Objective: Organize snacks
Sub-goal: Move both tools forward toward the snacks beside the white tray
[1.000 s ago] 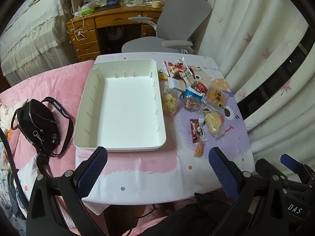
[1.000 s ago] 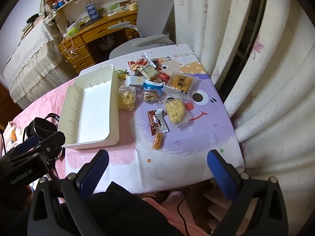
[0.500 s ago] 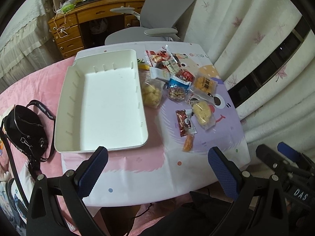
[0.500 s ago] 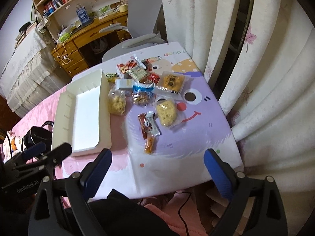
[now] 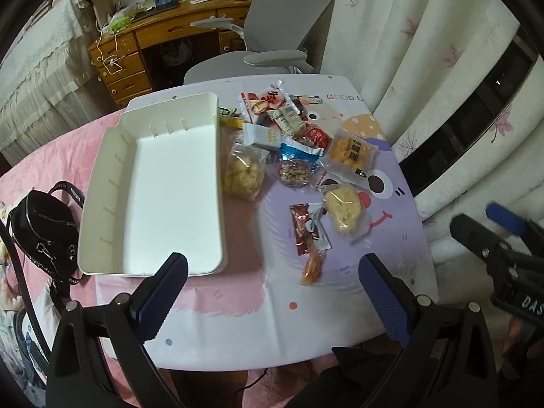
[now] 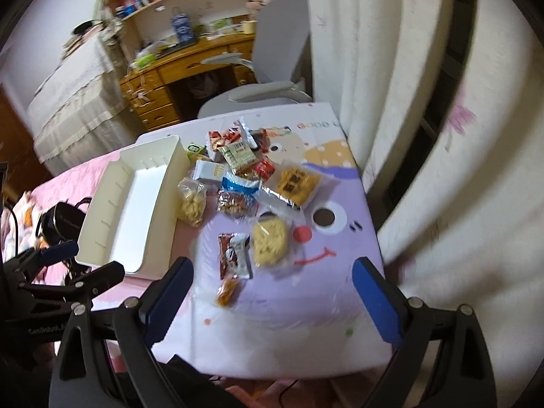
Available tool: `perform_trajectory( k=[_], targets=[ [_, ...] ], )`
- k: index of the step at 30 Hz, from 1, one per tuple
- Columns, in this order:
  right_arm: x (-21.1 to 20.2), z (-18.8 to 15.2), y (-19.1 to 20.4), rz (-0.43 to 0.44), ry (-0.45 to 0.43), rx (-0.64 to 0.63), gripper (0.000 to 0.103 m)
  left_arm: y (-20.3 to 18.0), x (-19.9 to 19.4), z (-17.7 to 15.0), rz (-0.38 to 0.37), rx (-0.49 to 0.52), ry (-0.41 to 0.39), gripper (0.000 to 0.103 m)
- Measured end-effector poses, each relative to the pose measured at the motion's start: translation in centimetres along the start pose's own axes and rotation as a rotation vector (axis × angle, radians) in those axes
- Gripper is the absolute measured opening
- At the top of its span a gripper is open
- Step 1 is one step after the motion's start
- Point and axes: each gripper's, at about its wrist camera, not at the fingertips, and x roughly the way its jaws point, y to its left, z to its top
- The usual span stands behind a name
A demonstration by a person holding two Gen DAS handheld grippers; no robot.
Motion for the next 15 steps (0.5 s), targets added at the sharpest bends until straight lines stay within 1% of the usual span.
perform_trajectory(
  k=[4, 11, 15],
  targets=[
    [1.6, 0.4, -1.5, 0.056, -0.036, -0.081, 0.095, -1.7, 1.4, -0.5, 0.011, -0.007, 0.004, 0.1],
    [5.0, 0.6, -3.4, 0.136, -0.081, -0.231, 0.095, -4.2, 4.2, -1.4, 0.088, 0.064, -0.003, 0.1],
    [7.1, 0.4, -4.1, 0.179, -0.085, -0.286, 0.095, -4.7, 6.1, -1.9, 0.088, 0.062, 0.022, 0.1]
  ],
)
